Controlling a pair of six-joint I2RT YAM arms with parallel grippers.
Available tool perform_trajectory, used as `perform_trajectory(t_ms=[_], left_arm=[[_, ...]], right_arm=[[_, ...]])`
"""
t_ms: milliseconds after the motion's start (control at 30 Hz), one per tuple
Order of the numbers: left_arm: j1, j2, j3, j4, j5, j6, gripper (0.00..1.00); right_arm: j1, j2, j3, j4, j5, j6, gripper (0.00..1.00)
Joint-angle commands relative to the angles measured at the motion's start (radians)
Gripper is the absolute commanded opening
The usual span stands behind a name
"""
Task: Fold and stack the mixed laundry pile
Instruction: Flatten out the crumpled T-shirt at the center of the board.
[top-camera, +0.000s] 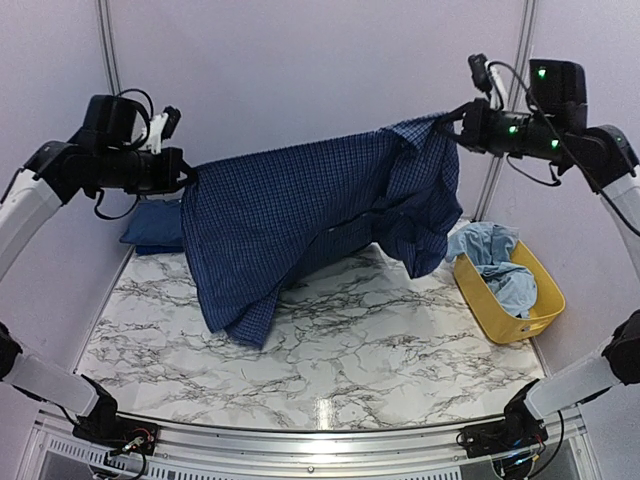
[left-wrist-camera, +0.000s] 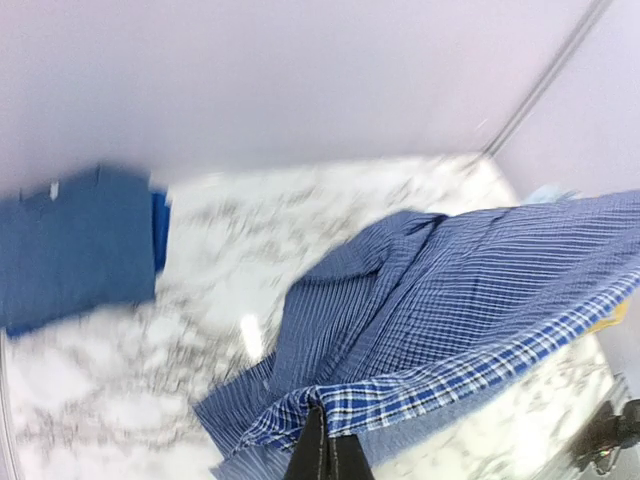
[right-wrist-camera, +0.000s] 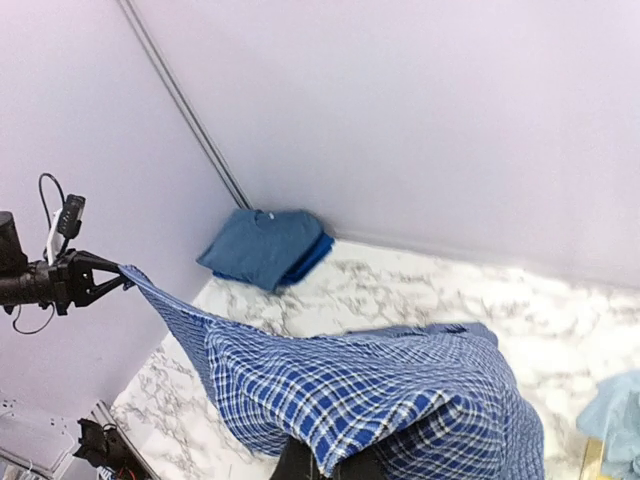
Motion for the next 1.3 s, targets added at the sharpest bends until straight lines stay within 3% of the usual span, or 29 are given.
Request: perform_trajectory(t_ms=[0,200,400,467,533,600,667,767,833,967,1033,1167,1267], left_arm=[[-0.03,-0.097,0.077,0.002,0.096,0.058,0.0],[-0.101,-0.291,0.078,0.126,0.137,0.026,0.0],[-0.111,-0.249,0.202,0.158,0.175,0.0,0.0],[-0.111,-0.212,0.231,0.153,0.107,-0.002,0.0],[-0.108,-0.165,0.251,0.146,-0.047,-0.012,0.0],[-0.082,-0.104,0.26,0.136,-0.179,-0.016,0.0],[-0.005,-0.023,0.267,0.14,-0.188,-0.051,0.0],[0.114,0.116,0.307,0.208,-0.117,-0.103,0.0],[0.176,0.246,0.404,0.246,-0.05,-0.142,0.0],[0.226,0.534,0.798,0.264,0.066,-0.206,0.0],[0.245,0.605,1.006,0.28,0.117,-0.253,0.0],[0.268,0.506,0.923,0.432,0.183,-0.284,0.0],[0.265,0.39,0.798,0.47,0.264,-0.239,0.0]], right_arm=[[0.009,-0.009,0.171,-0.033,-0.077,-0.174,0.0],[0.131,-0.064,0.277,0.04,-0.162,-0.17,0.0],[0.16,0.011,0.418,0.038,-0.166,-0.166,0.0],[0.156,0.04,0.431,0.031,-0.079,-0.188,0.0],[0.12,0.072,0.43,0.034,0.002,-0.188,0.0],[0.026,0.092,0.371,0.066,-0.003,-0.167,0.0],[-0.077,0.105,0.281,0.135,-0.04,-0.134,0.0],[-0.222,0.178,0.205,0.255,-0.137,-0.087,0.0],[-0.302,0.286,0.261,0.325,-0.212,-0.041,0.0],[-0.374,0.562,0.658,0.41,-0.38,0.1,0.0],[-0.391,0.654,0.774,0.506,-0.459,0.217,0.0],[-0.388,0.585,0.652,0.801,-0.574,0.411,0.0],[-0.361,0.525,0.653,0.814,-0.663,0.393,0.0]])
